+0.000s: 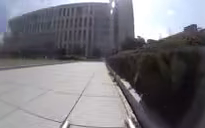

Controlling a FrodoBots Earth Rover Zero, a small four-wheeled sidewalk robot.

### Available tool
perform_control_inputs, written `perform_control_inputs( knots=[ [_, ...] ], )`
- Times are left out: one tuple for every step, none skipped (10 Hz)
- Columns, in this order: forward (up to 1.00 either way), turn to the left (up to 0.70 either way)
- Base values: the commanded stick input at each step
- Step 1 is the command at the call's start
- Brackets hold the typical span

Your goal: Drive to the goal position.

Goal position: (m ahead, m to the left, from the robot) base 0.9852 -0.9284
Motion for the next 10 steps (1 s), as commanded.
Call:
perform_control_inputs(
  knots=[
    [0.70,0.00],
    [0.70,0.00],
    [0.70,0.00],
    [0.70,0.00],
    [0.70,0.00],
    [0.70,0.00],
    [0.70,0.00],
    [0.70,-0.09],
    [0.70,-0.32],
    [0.70,-0.19]
  ],
)
